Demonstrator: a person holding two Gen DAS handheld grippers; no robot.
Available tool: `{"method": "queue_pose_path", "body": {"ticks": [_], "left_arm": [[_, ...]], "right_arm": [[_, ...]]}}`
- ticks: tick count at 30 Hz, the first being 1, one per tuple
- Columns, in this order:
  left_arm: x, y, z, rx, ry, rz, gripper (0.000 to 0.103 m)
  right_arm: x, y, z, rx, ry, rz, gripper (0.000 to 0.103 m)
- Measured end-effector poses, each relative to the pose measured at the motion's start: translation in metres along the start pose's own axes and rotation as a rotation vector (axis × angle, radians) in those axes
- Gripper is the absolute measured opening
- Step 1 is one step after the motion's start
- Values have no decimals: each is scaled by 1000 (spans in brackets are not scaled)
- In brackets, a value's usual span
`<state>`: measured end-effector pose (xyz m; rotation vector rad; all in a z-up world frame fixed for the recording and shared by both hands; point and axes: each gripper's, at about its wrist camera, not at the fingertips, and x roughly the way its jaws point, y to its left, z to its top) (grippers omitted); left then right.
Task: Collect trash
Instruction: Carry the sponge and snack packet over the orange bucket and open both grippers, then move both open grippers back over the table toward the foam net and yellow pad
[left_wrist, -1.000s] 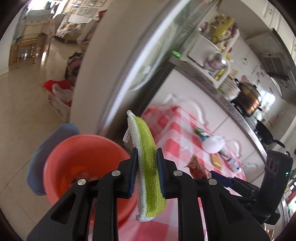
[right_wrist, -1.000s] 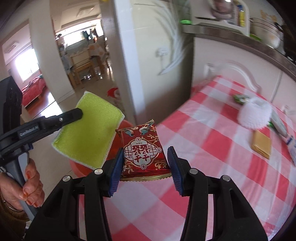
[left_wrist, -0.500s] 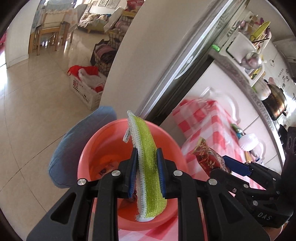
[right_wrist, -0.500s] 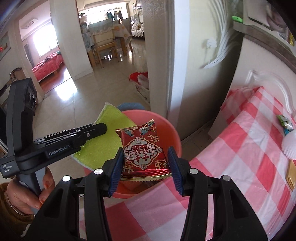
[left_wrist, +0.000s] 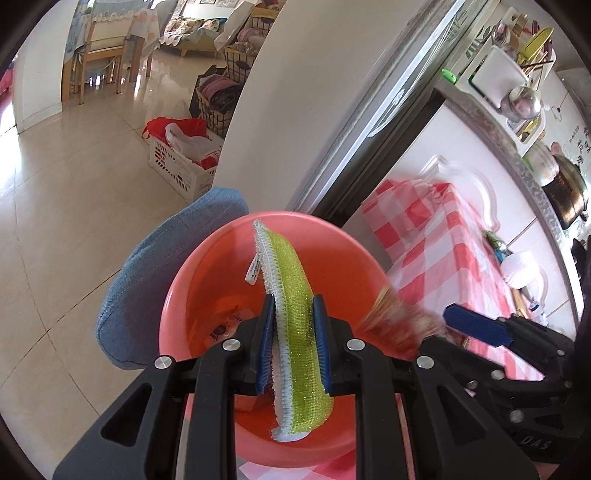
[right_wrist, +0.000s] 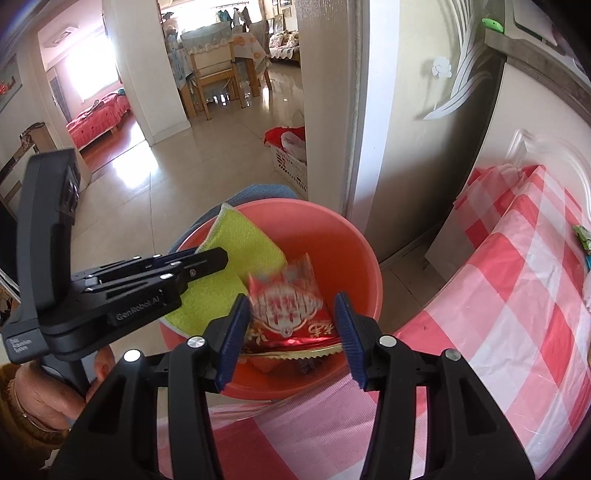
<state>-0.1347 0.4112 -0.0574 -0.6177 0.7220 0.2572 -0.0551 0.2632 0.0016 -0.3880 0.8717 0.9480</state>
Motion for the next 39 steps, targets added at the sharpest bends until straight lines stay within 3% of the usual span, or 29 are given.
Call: {"method": "queue_pose_path", "body": {"ticks": [2, 3, 5, 7, 9, 14, 22, 39], "left_arm": [[4, 4, 0, -16, 18, 6, 30], [5, 6, -1, -28, 25, 4, 36], [3, 9, -1, -39, 22, 7, 59], [-3, 7, -1, -26, 2, 16, 71], [-6, 4, 0, -14, -1, 26, 80], [-17, -5, 2, 2, -13, -5, 88], [-34, -20, -3, -23, -39, -74, 90], [-54, -116, -12, 145, 22, -134, 92]], "right_arm": [[-4, -4, -1, 23, -16, 0, 73], [-10, -9, -2, 47, -34, 1, 75], [-19, -18, -5, 89, -67, 8, 76], [-30, -29, -7, 129, -104, 0, 84], [-43, -43, -12, 179, -140, 4, 85], [-76, -81, -28, 300, -227, 40, 90], [-128, -138, -71, 446, -364, 65, 94], [-190, -200, -154, 581, -490, 2, 94]]}}
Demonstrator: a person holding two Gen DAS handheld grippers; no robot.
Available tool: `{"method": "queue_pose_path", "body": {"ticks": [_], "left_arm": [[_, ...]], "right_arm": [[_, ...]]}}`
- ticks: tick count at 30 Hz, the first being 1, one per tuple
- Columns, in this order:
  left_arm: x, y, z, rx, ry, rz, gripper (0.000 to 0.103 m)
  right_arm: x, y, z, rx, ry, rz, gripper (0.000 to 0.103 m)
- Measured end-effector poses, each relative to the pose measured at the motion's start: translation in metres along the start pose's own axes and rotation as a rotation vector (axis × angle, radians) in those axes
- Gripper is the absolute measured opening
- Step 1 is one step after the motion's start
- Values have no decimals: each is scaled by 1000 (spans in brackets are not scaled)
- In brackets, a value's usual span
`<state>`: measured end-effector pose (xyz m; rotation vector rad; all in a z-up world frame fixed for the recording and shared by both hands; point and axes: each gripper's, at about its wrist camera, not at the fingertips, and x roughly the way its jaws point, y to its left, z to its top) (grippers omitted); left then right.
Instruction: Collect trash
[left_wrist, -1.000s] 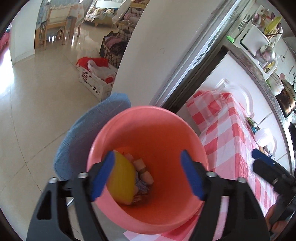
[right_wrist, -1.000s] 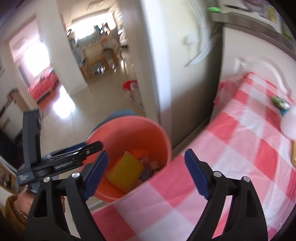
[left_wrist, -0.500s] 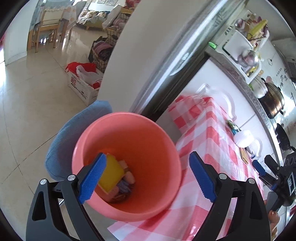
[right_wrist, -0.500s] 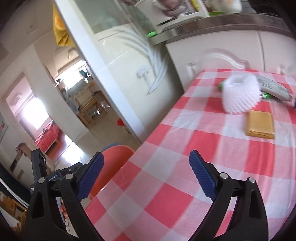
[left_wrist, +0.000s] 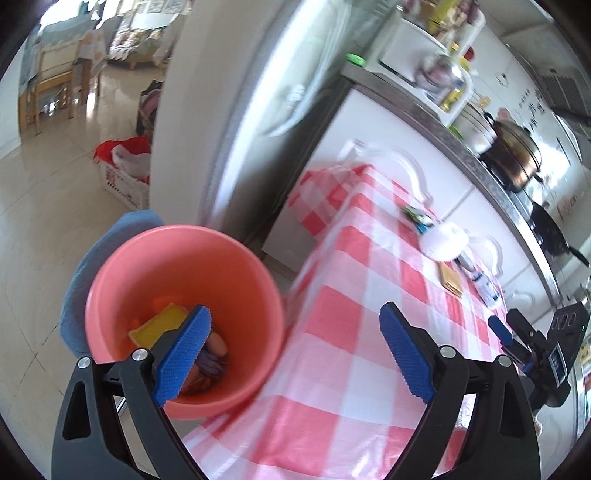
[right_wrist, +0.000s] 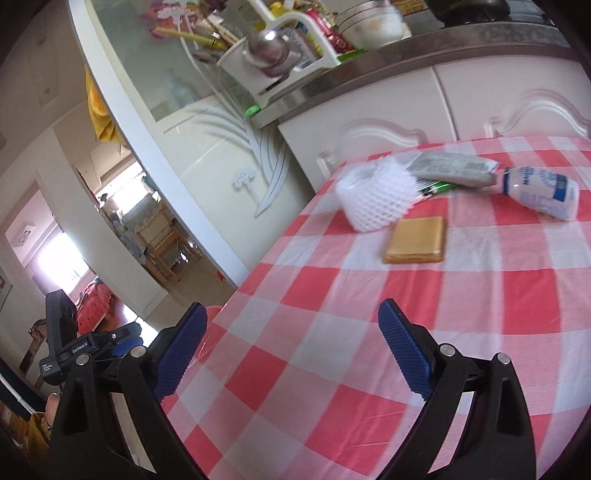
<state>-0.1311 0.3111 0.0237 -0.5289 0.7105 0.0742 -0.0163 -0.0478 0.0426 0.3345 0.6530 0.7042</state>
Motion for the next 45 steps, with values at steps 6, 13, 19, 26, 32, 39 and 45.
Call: {"method": "queue_pose_path", "body": {"ticks": [6, 13, 19, 26, 32, 39, 45], "left_arm": [[6, -50, -1, 74, 59, -24, 92], [22, -121, 18, 119, 70, -60, 92], [67, -201, 60, 167, 40, -60, 92], [174, -257, 123, 141, 121, 2, 92], [256, -258, 152, 31, 235, 46, 77], [304, -248, 170, -30, 326, 87, 70], [321, -255, 166, -4, 358, 126, 64]], "right_arm": [[-27, -39, 7, 78, -49, -6, 94], [-54, -86, 13, 144, -98, -40, 94], [-75, -119, 18, 219, -164, -28, 94], [-83, -137, 21, 250, -188, -25, 94], [-80, -136, 21, 242, -176, -13, 94], [-79, -133, 24, 216, -170, -15, 94], [-82, -141, 23, 252, -185, -16, 94]]}}
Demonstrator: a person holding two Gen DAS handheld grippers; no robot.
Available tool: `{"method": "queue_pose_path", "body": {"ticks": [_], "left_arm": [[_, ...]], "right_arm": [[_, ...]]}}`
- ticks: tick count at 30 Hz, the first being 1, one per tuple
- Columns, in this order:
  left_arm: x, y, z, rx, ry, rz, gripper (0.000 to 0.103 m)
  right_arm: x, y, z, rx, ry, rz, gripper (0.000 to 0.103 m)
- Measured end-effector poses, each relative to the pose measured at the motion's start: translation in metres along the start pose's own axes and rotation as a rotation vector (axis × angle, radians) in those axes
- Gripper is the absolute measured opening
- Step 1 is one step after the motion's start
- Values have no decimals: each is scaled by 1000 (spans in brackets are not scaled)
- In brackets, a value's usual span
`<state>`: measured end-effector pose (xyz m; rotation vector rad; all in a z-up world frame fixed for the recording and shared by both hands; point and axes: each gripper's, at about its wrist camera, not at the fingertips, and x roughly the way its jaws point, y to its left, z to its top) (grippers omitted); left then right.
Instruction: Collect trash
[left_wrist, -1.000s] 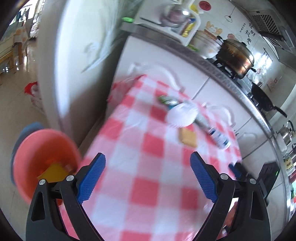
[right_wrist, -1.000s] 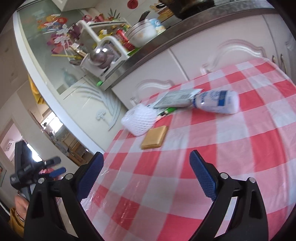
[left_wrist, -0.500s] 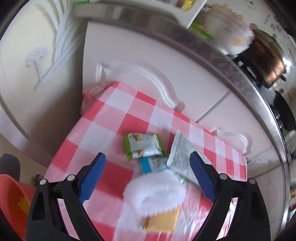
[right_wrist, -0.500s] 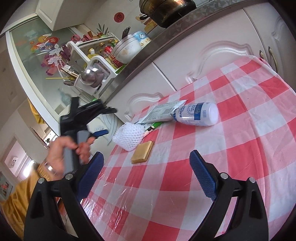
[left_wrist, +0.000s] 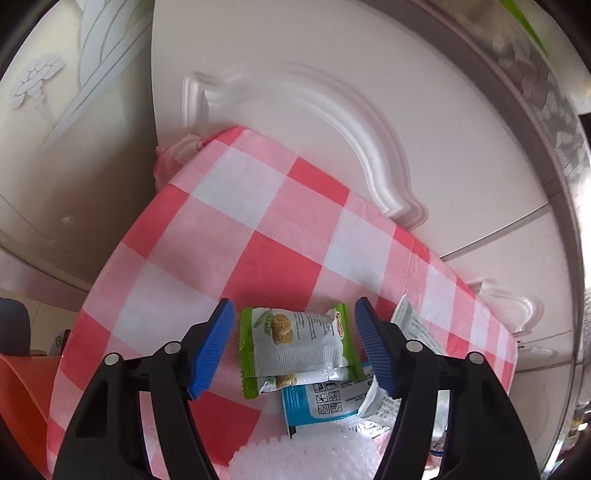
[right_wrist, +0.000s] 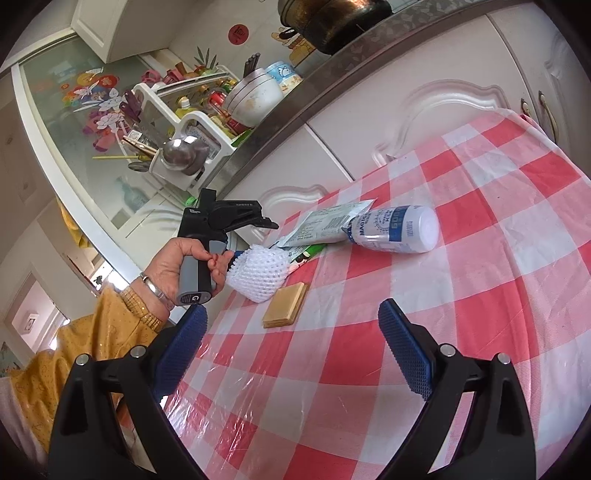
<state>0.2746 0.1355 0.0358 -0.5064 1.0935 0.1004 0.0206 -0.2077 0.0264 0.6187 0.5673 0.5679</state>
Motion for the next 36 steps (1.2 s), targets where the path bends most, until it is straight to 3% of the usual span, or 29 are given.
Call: {"method": "queue_pose_path", "body": {"ticks": [5, 14, 27, 36], "left_arm": [[9, -9, -6, 37, 23, 8, 53], [6, -28, -39, 167, 58, 3, 52], [-19, -44, -135, 353, 157, -90, 52], [-37, -52, -188, 430, 203, -180, 52]], "right_arm": [[0, -5, 0, 19, -1, -9, 94], [-2, -5, 2, 14, -4, -14, 94], [-12, -10, 4, 5, -28, -53, 94], [-8, -15, 2, 13, 9, -82, 94]]}}
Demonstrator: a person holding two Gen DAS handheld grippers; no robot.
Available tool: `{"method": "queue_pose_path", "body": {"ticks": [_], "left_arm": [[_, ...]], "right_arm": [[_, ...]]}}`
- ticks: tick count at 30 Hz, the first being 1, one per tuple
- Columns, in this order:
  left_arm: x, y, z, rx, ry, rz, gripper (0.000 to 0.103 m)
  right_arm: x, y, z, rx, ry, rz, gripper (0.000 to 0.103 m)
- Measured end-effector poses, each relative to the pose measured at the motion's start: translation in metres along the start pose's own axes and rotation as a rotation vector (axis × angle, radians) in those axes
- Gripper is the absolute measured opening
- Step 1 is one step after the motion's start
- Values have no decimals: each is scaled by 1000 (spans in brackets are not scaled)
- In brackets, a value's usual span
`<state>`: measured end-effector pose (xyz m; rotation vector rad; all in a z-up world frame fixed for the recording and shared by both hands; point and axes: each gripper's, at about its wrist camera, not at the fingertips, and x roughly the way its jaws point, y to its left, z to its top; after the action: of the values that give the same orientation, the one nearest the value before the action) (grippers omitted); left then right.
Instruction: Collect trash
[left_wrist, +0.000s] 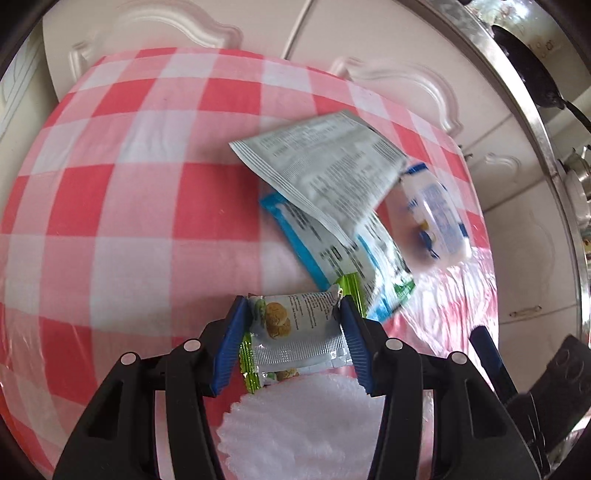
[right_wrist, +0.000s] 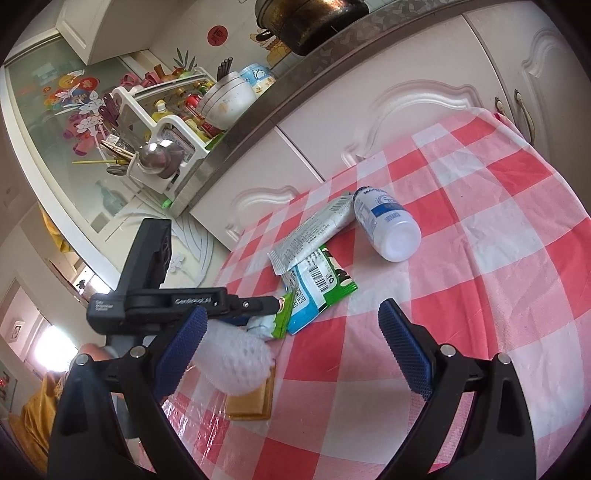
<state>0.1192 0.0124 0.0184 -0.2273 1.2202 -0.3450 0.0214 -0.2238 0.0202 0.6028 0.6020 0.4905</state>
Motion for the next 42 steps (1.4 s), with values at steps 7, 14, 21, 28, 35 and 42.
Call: {"method": "queue_pose_path", "body": {"ticks": [7, 14, 21, 28, 35, 42], "left_arm": [[-30, -5, -15, 75, -100, -18, 71], [-79, 16, -40, 89, -243, -31, 82], [-104, 69, -85, -34, -283, -34, 82], [-101, 86, -107, -61, -283, -44, 82], [-98, 86, -113, -43, -293, -71, 82], [-93, 79, -120, -12, -301, -89, 82]], "right_arm": [[7, 11, -5, -60, 50, 8, 94], [14, 24, -12, -118, 96, 24, 94], [26, 57, -26, -245, 175, 112, 94], [46, 95, -49, -432, 227, 18, 94], [54, 96, -52, -424, 249, -8, 58], [45, 78, -44, -331, 217, 27, 36]]}}
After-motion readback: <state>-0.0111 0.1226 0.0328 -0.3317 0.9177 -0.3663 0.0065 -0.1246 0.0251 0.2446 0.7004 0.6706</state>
